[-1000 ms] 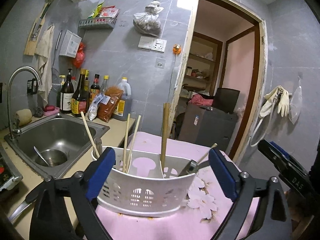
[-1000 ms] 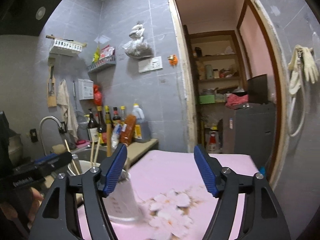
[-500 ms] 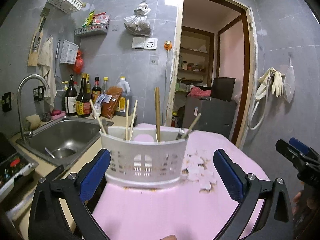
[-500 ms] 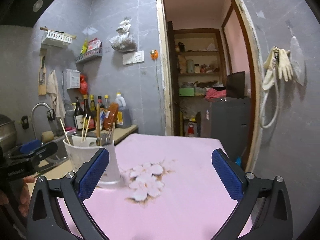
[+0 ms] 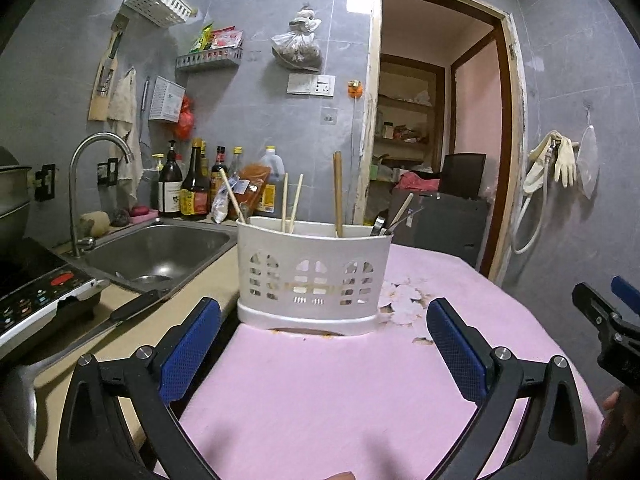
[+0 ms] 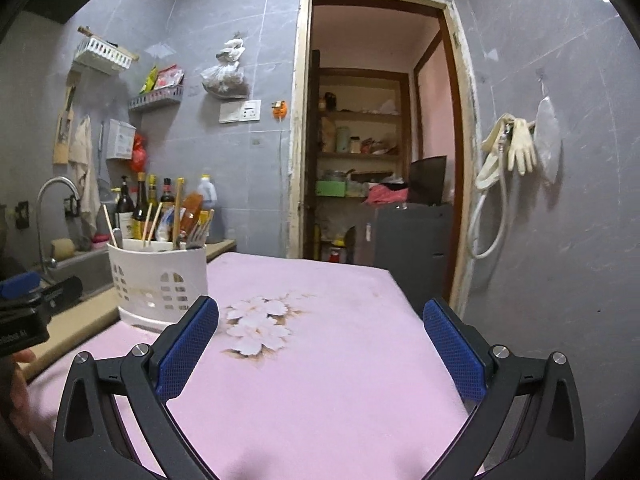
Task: Organize utensils
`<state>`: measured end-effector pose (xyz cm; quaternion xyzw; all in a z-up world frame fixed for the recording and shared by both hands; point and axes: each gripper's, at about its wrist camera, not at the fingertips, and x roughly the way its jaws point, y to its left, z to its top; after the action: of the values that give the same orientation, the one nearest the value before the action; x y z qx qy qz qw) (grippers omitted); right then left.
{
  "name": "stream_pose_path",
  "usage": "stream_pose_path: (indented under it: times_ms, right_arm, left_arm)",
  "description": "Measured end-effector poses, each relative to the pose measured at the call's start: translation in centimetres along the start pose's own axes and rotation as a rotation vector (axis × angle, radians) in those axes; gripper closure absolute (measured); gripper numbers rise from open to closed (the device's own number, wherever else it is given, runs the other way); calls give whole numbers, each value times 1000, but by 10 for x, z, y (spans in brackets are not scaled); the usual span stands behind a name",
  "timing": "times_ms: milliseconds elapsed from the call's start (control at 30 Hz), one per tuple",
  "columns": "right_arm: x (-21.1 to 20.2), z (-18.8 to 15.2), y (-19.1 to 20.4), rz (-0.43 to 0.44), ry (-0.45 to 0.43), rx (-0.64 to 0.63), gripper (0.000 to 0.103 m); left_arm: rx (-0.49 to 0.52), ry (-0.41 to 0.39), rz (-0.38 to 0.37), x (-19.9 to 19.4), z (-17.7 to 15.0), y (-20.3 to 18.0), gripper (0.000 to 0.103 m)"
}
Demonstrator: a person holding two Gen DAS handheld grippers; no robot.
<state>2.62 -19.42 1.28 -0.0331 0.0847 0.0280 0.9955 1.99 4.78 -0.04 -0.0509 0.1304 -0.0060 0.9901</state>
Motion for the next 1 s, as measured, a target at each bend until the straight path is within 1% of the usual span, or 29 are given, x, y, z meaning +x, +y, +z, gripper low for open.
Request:
stream_pose_path:
  times_ms: [233, 1000]
  right_arm:
    - [3, -6, -4, 2, 26, 19, 0]
    - [2, -10, -6, 8, 38, 23, 0]
  left_arm:
    - [3, 12, 18, -1, -10, 3, 2]
    - [16, 0, 17, -3, -11, 2, 2]
